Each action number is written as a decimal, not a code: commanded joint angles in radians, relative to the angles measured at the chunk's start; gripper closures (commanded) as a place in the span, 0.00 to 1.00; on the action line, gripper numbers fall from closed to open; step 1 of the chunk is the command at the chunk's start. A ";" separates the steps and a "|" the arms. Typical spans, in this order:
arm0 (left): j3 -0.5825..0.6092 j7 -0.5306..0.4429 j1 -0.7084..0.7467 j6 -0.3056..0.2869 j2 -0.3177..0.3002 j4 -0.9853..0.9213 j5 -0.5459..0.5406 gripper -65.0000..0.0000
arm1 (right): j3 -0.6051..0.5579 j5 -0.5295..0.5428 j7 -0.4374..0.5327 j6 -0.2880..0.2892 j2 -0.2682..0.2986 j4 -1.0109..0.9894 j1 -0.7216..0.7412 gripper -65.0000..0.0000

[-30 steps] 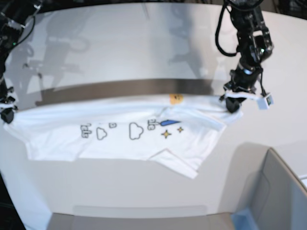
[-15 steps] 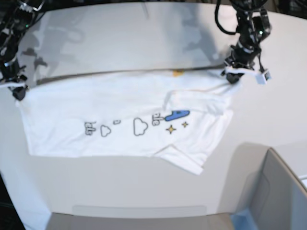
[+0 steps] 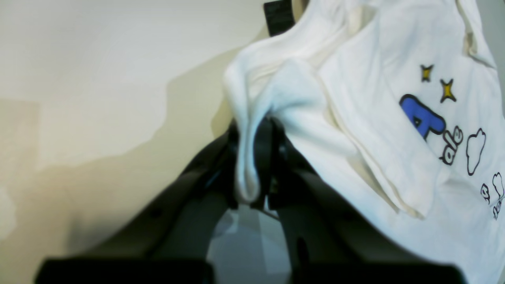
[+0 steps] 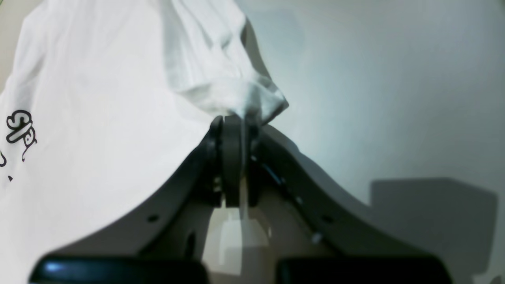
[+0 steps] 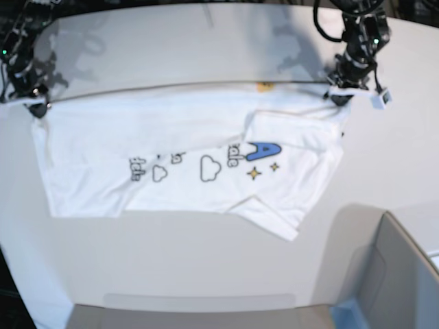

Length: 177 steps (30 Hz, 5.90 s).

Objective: Layout the t-shirt on the table in an organized manner, then fold the t-shirt properly
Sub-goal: 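Lay the lifted folded edge back down flat with both grippers, then move both grippers to the hem edge of the shirt and grasp it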

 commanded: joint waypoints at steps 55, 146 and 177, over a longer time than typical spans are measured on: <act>0.176 0.270 -0.446 -0.001 -0.037 0.008 0.001 0.64 | -0.167 0.000 0.017 -0.001 0.088 0.234 0.070 0.63; 0.567 0.021 -0.805 0.211 -0.028 -0.481 0.002 1.00 | -0.375 -0.259 0.024 0.008 0.362 -0.292 0.578 0.63; 0.564 0.020 -0.770 0.211 -0.025 -0.449 -0.004 1.00 | -0.681 -0.293 0.351 0.032 0.231 -0.843 0.815 0.63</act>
